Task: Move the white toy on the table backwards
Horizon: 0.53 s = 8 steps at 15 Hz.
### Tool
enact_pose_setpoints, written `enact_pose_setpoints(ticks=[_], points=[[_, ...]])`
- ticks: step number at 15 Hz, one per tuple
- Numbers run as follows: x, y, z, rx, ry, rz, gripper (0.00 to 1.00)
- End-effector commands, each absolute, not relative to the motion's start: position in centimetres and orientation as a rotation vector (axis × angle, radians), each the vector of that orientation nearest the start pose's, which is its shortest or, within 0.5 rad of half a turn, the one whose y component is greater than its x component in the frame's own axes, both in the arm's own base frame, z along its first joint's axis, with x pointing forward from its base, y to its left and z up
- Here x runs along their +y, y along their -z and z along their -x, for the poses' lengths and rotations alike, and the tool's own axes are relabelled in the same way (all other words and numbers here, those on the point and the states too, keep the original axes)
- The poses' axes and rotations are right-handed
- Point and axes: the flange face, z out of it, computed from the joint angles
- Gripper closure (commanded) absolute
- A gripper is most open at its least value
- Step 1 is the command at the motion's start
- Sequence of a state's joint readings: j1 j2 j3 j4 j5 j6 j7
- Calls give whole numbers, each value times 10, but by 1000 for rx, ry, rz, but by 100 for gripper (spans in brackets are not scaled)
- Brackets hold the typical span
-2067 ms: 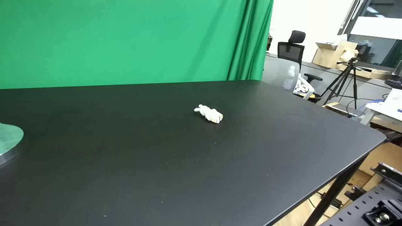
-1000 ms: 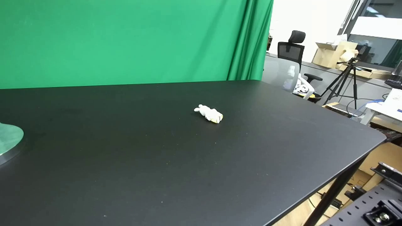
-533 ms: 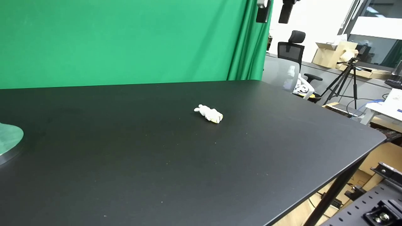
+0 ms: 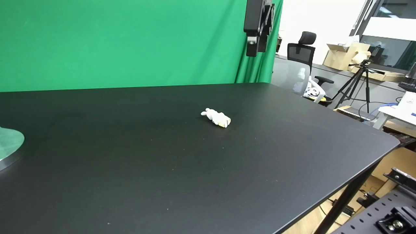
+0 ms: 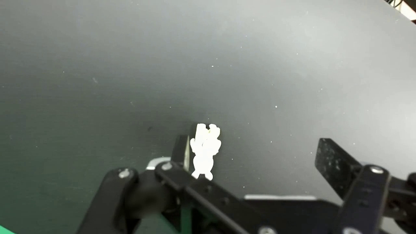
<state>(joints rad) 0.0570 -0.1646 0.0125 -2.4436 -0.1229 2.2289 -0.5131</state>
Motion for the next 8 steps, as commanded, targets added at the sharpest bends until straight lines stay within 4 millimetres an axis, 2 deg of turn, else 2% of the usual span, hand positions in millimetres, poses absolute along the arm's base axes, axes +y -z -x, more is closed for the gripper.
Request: enact_pose_setpoints(ticks=[1,3,8], points=[[28,-360,-457,-1045,-115,3049,0],[27,-360,-455,-1007,-84,3064,0],[15,-322,-472,-868,-54,3051,0]])
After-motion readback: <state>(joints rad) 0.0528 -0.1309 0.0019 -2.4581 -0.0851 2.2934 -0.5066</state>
